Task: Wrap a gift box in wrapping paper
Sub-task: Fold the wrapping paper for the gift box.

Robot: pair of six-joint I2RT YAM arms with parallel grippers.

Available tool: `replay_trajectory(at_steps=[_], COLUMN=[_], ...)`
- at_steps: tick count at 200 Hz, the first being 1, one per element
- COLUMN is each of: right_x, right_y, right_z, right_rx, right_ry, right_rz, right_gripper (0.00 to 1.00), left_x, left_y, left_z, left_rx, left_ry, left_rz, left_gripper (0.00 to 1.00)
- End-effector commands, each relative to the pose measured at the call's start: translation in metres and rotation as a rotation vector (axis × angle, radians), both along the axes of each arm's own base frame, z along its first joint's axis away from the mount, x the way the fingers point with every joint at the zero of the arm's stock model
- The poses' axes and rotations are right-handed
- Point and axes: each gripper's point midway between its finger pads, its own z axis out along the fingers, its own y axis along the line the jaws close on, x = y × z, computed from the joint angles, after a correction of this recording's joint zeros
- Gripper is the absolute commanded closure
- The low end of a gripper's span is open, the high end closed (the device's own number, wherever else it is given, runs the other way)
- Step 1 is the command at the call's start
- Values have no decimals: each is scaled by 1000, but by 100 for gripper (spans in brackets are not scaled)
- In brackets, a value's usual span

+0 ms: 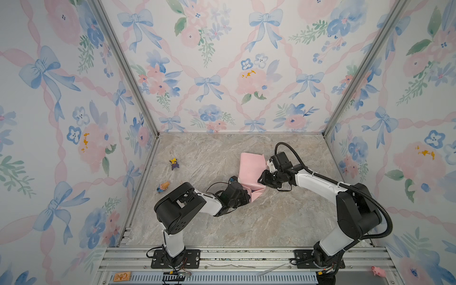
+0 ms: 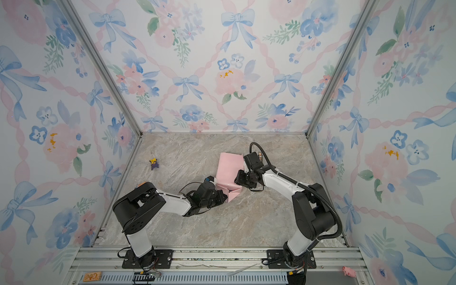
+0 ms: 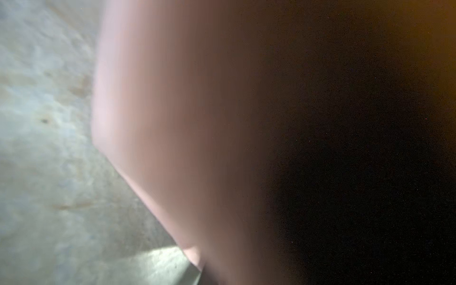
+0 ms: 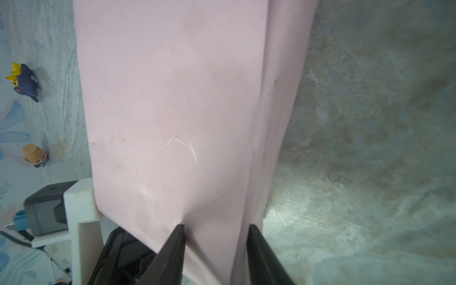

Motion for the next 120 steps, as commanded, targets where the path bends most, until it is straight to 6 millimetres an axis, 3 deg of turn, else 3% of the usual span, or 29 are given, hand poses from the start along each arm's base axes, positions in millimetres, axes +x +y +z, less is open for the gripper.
replay_trajectory(at_steps=[1,120], right_x=[-9,-4], right_y=[-3,3], right_z=[-19,-19], right_rx=[-46,-28], right_ry=[58,53], right_rz=[18,27], right_gripper=[58,58], left_x=[-37,-38], left_y=[24,8], left_z=[-45,-25], left_rx=[135,132], left_ry=[189,136], left_rz=[-30,-88], left_gripper=[100,100])
